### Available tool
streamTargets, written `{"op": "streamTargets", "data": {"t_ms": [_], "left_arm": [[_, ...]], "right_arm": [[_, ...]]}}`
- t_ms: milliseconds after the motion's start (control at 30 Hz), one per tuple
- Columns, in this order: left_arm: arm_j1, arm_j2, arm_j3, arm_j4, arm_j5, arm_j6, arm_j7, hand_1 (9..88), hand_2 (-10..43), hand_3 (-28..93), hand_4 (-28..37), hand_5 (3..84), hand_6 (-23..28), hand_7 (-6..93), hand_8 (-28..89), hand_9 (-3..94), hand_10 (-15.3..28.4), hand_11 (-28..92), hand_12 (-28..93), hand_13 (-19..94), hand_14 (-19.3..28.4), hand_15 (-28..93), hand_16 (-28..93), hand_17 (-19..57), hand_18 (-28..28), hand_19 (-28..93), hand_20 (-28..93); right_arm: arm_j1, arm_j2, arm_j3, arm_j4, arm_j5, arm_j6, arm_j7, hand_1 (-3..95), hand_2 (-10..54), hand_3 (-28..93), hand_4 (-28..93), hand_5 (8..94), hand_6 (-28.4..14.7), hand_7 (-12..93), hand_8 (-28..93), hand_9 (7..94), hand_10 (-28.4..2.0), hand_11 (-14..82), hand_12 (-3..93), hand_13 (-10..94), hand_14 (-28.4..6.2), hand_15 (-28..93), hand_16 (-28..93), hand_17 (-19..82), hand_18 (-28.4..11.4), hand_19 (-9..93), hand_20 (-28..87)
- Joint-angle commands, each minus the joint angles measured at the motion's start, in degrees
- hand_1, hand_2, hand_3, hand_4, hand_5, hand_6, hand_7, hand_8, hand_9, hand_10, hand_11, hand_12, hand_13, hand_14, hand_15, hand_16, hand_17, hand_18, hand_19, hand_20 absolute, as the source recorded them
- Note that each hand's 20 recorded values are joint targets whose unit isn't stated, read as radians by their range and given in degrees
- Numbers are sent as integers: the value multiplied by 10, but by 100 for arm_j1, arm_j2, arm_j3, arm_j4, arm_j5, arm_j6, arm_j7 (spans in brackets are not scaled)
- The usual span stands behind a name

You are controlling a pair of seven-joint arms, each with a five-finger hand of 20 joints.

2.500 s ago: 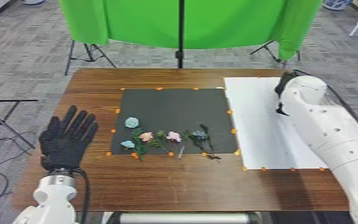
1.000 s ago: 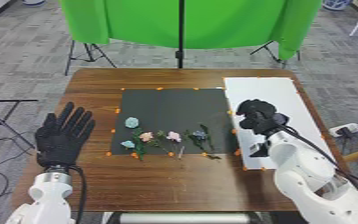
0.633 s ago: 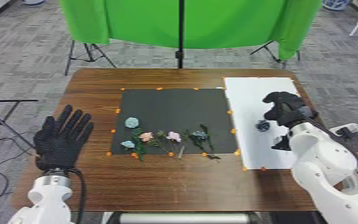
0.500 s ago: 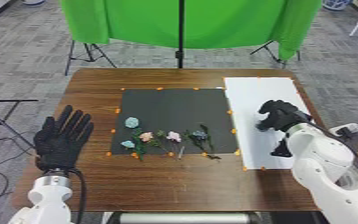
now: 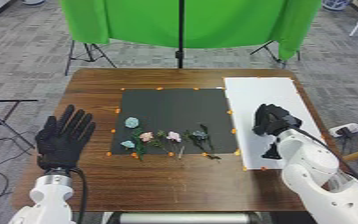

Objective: Arrange flowers

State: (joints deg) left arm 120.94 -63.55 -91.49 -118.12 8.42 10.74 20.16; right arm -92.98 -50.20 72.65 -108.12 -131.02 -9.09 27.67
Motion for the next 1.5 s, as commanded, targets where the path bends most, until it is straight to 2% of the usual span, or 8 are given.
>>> {"op": "streamTargets", "data": {"t_ms": [33, 433, 667, 800, 1033, 1133, 1367, 1500], "left_arm": [[76, -39, 7, 26, -37, 24, -70, 280, 93, 793, -283, 394, 96, 108, -100, 345, 160, 197, 89, 257, 166, 361, -78, -97, 149, 369, 115], [-74, -6, 60, 84, 15, -21, -247, 281, 96, 791, -283, 396, 97, 108, -100, 345, 161, 196, 89, 256, 167, 362, -79, -97, 149, 370, 115], [4, 22, 21, 55, 10, -22, -219, 281, 96, 792, -283, 397, 97, 107, -99, 345, 161, 196, 89, 256, 167, 362, -78, -97, 149, 371, 115], [24, 9, 24, 61, -4, -67, -191, 280, 96, 792, -283, 398, 97, 107, -99, 346, 162, 196, 89, 256, 167, 361, -79, -97, 150, 370, 114], [72, -8, 8, 57, -67, -130, -118, 278, 91, 797, -283, 397, 97, 106, -99, 346, 162, 196, 89, 256, 166, 359, -78, -97, 150, 370, 114], [108, -12, -12, 79, -80, -266, -29, 278, 89, 798, -283, 397, 96, 106, -99, 345, 160, 194, 89, 257, 165, 357, -78, -97, 150, 369, 114], [97, -18, -47, 147, -123, -496, 128, 270, 65, 807, -283, 392, 94, 101, -96, 343, 158, 184, 90, 257, 163, 344, -76, -94, 151, 362, 113], [81, 104, -151, 174, -39, -524, 257, 266, 65, 802, -283, 392, 92, 95, -95, 347, 156, 170, 89, 263, 143, 268, -74, -86, 149, 345, 109]], "right_arm": [[-27, 47, -44, -766, 625, 306, -383, 731, -95, 458, -283, 691, -7, 420, -45, 781, -105, 165, 427, 665, -69, 559, 370, 337, -204, 886, 408], [-137, -235, -654, -511, 641, -189, -608, 691, -95, 493, -283, 677, -12, 373, -75, 766, -107, 107, 364, 650, -73, 548, 351, 330, -207, 879, 395], [-320, -197, -628, -587, 507, 170, -510, 681, -95, 505, -283, 672, -17, 365, -70, 753, -106, 107, 358, 647, -72, 548, 346, 333, -211, 887, 399], [-304, -220, -642, -622, 587, 193, -569, 600, -95, 595, -283, 641, -11, 262, -145, 663, -134, 237, 205, 625, -90, 592, 301, 335, -216, 899, 388], [-281, -234, -621, -686, 554, 310, -624, 528, -95, 689, -283, 600, -26, 202, -154, 591, -155, 185, 157, 585, -112, 623, 201, 330, -218, 911, 374], [-304, -238, -523, -759, 621, 400, -606, 509, -95, 707, -283, 593, -31, 191, -149, 587, -156, 181, 155, 581, -113, 623, 184, 329, -218, 912, 369], [-398, -349, -200, -596, 1359, 1904, -507, 354, -95, 750, -283, 521, -62, 170, -136, 521, -191, 170, 153, 530, -141, 597, 153, 333, -220, 921, 356], [-462, -556, 474, -456, 2781, 2543, -1175, 276, -45, 787, -283, 483, -82, 157, -128, 475, -204, 163, 149, 477, -155, 547, 114, 307, -217, 884, 328]]}}
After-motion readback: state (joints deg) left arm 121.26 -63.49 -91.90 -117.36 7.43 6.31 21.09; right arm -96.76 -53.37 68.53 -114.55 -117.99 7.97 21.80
